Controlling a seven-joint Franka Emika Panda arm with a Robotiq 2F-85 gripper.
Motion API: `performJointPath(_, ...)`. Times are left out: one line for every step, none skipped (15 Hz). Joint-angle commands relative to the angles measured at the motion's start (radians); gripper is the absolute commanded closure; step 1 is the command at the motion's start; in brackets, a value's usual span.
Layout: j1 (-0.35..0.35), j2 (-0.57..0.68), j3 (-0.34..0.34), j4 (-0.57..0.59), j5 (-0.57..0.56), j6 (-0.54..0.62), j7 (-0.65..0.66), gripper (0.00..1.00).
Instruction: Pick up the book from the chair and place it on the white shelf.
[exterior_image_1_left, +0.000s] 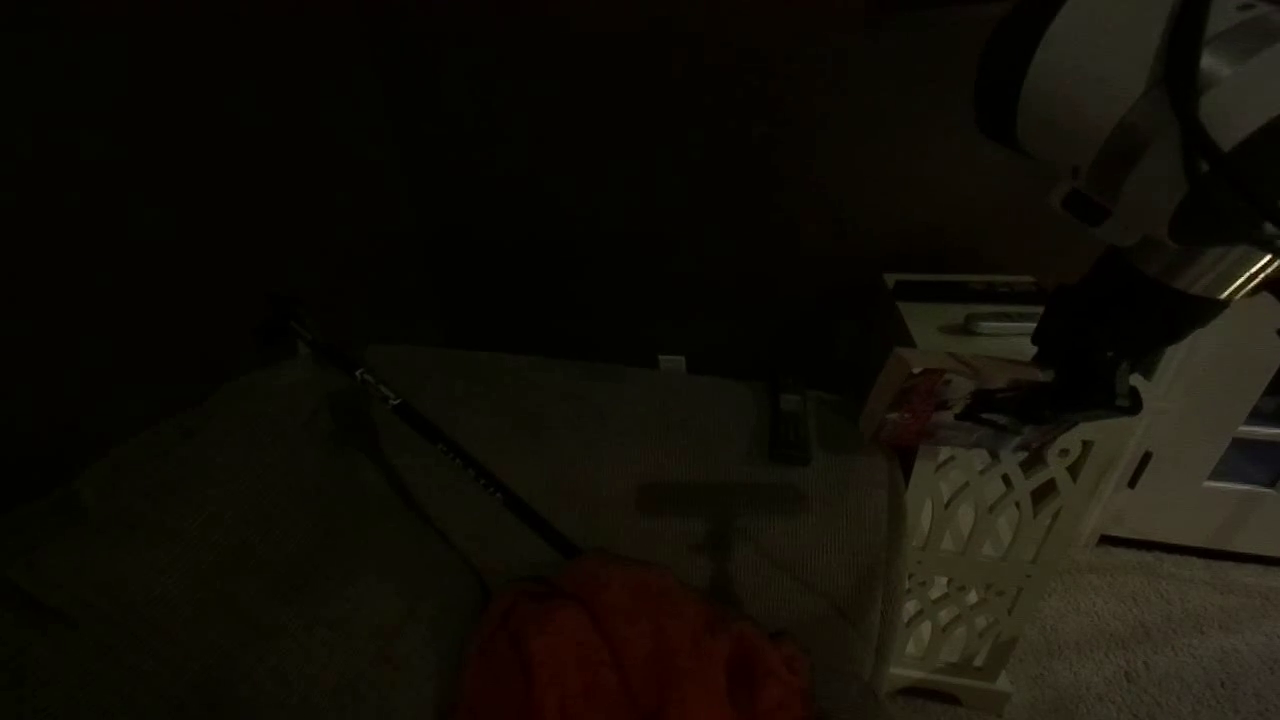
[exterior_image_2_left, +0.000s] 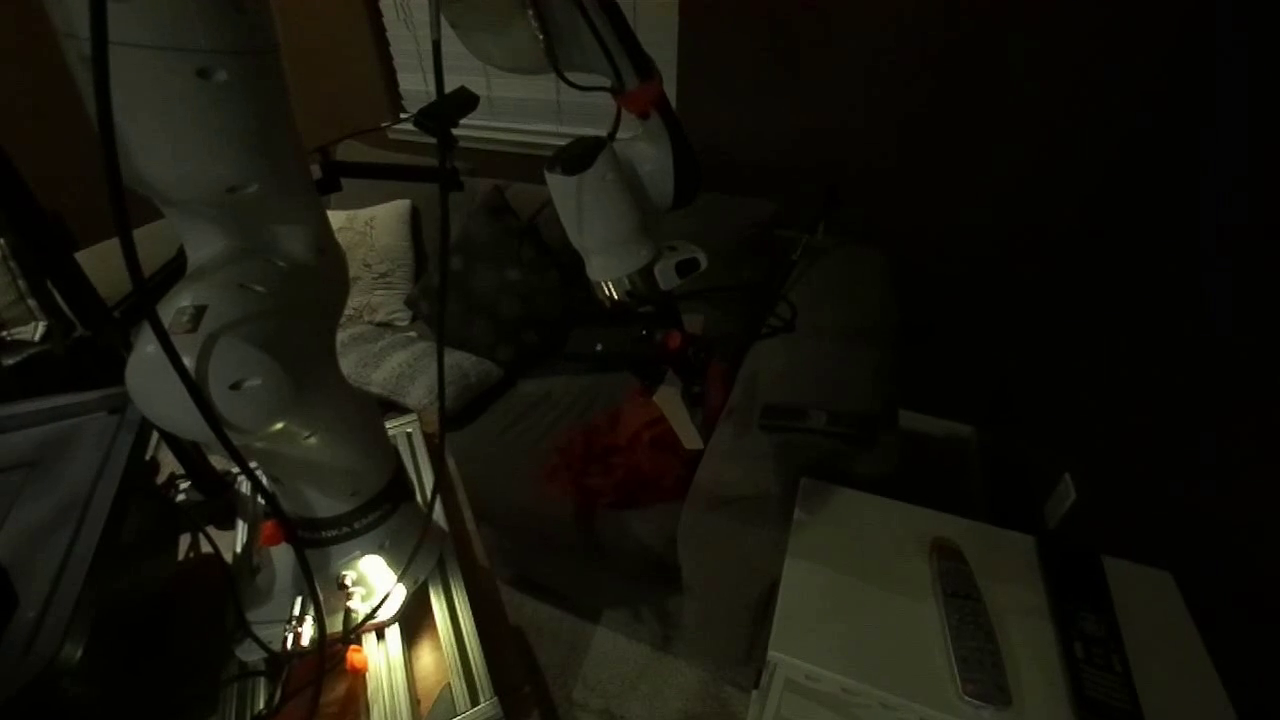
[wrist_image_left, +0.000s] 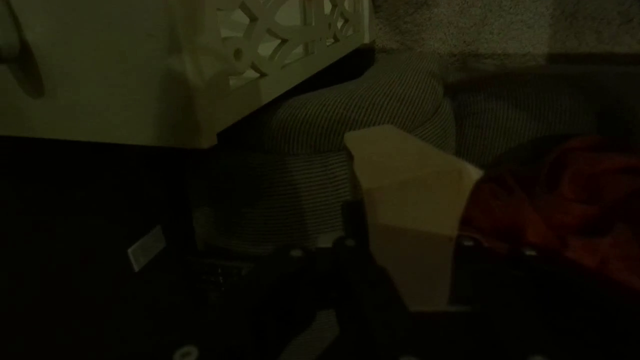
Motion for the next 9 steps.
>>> performJointPath(-0.004, -0.002, 0.001, 0.006, 0.008, 0.0, -0.008, 0.7)
performJointPath(-0.005, -0.002, 0.002, 0.009, 0.009, 0.0, -0.009, 0.92)
performJointPath(-0.032, -0.011, -0.005, 0.016, 0.021, 0.022, -0.061, 0.92)
performJointPath(-0.053, -0.012, -0.006, 0.017, 0.04, 0.029, -0.105, 0.92)
performJointPath(-0.078, -0.011, -0.006, 0.019, 0.062, 0.039, -0.163, 0.92)
performJointPath(-0.112, -0.016, -0.004, 0.025, 0.093, 0.05, -0.236, 0.92)
performJointPath(-0.146, -0.022, -0.002, 0.033, 0.124, 0.063, -0.303, 0.92)
performJointPath(-0.17, 0.004, 0.038, -0.006, -0.004, 0.08, -0.153, 0.92)
performJointPath(-0.205, 0.012, 0.048, -0.003, -0.02, 0.096, -0.146, 0.92)
